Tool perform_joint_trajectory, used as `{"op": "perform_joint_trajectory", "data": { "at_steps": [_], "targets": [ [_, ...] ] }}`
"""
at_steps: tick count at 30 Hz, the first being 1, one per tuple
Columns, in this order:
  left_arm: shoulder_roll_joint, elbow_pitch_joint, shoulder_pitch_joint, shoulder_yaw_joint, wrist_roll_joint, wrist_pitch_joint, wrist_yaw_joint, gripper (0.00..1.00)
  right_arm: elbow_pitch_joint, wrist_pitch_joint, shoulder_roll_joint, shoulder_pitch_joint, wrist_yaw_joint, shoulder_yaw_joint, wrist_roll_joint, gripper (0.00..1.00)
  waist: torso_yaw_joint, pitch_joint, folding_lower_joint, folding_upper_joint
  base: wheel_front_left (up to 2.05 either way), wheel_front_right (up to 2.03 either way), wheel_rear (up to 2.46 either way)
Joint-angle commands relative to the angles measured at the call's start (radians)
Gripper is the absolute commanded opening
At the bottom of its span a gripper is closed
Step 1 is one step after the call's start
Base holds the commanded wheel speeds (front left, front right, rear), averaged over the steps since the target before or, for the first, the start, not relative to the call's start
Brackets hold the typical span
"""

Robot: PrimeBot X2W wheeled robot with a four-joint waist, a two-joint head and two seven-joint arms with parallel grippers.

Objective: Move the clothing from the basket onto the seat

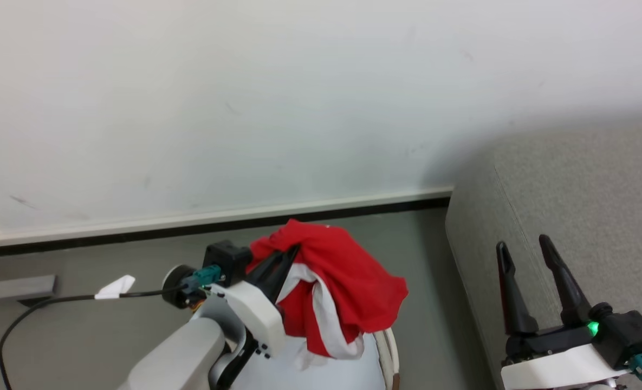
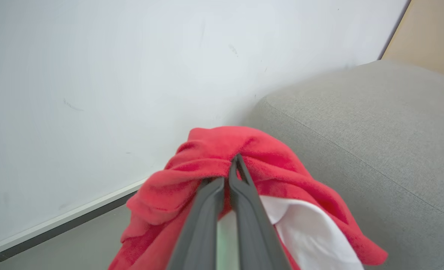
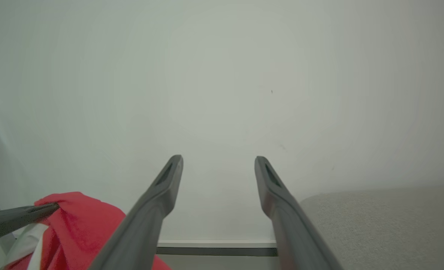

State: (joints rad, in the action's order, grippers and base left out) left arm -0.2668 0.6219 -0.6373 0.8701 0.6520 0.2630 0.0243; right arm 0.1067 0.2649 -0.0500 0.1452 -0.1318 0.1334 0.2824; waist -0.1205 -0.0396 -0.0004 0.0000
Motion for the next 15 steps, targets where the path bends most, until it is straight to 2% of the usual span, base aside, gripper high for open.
{"op": "perform_joint_trajectory", "data": {
  "at_steps": [1, 9, 15],
  "targets": [
    [-0.006, -0.015, 0.008, -0.008, 0.006, 0.002, -0.005, 0.0, 0.004, -0.001, -0.001, -0.013, 0.002, 0.003, 0.005, 1.0, 0.019, 0.025, 0.0004, 0.0, 0.0, 0.0, 0.0],
    [-0.063, -0.239, -0.002, -0.042, 0.004, -0.033, -0.081, 0.0, 0.007, -0.001, -0.001, -0.023, 0.002, 0.029, 0.012, 1.0, 0.028, 0.052, 0.0004, 0.0, 0.0, 0.0, 0.0],
    [-0.099, -0.343, 0.016, -0.052, 0.013, -0.074, -0.121, 0.0, 0.001, -0.001, -0.001, -0.008, 0.002, 0.045, 0.019, 1.0, 0.027, 0.054, 0.0004, 0.0, 0.0, 0.0, 0.0]
  ]
}}
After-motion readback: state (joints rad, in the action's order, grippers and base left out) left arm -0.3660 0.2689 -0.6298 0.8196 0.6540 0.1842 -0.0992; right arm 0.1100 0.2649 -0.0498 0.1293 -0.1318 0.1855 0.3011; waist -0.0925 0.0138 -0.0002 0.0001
